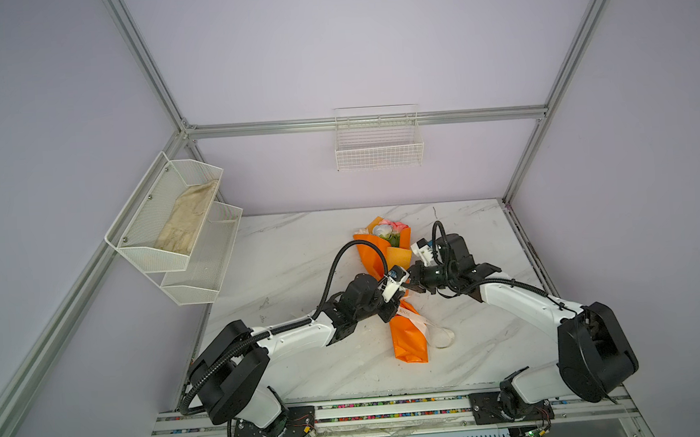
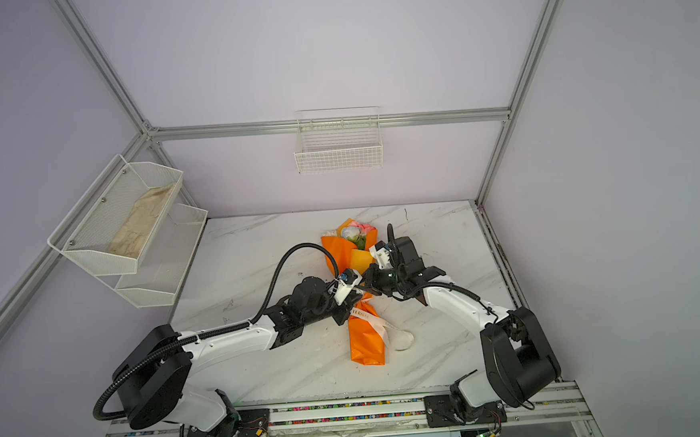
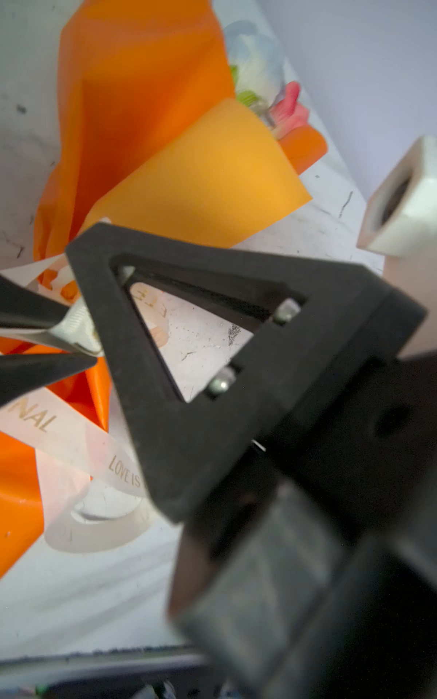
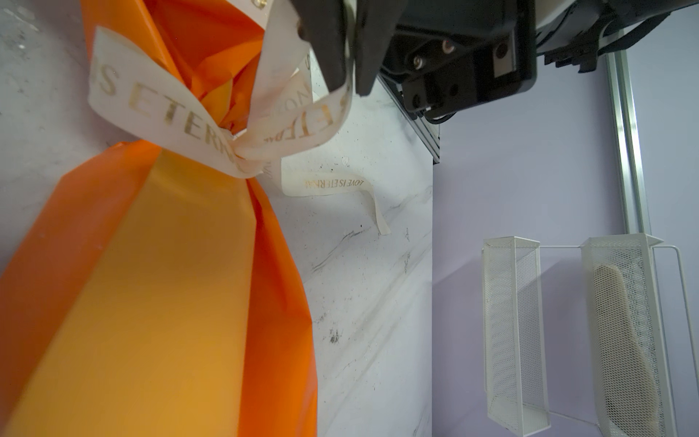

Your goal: Tie the bouquet of fake flowers

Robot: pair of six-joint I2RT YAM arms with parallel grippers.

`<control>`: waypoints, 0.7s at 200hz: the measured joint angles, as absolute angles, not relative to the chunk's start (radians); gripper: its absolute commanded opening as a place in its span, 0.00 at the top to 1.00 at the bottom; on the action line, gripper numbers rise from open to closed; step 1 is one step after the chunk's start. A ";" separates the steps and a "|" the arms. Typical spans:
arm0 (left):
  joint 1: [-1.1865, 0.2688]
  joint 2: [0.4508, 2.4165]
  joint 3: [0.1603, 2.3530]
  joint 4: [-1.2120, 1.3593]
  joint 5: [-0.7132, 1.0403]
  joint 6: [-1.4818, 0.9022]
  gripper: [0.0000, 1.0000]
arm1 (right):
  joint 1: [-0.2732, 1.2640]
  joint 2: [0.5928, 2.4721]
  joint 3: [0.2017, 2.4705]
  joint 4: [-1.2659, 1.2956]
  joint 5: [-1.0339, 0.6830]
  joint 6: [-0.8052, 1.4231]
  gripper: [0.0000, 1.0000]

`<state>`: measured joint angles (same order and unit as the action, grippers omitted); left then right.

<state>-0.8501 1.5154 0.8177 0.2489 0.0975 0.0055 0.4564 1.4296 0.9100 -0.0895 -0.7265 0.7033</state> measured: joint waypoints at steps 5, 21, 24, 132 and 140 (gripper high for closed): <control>-0.850 1.515 0.818 0.250 0.097 0.010 0.98 | 0.456 1.425 0.910 -0.092 -0.723 0.701 0.74; -0.848 1.515 0.818 0.250 0.096 0.001 1.00 | 0.456 1.392 0.909 -0.118 -0.698 0.709 0.61; -0.847 1.515 0.818 0.250 0.096 0.001 1.00 | 0.456 1.383 0.909 -0.125 -0.689 0.707 0.59; -0.838 1.478 0.815 0.272 0.094 -0.015 1.00 | 0.454 0.990 0.697 -0.716 -0.194 0.854 0.51; -0.838 1.478 0.815 0.273 0.095 -0.016 1.00 | 0.454 0.971 0.673 -0.743 -0.184 0.867 0.52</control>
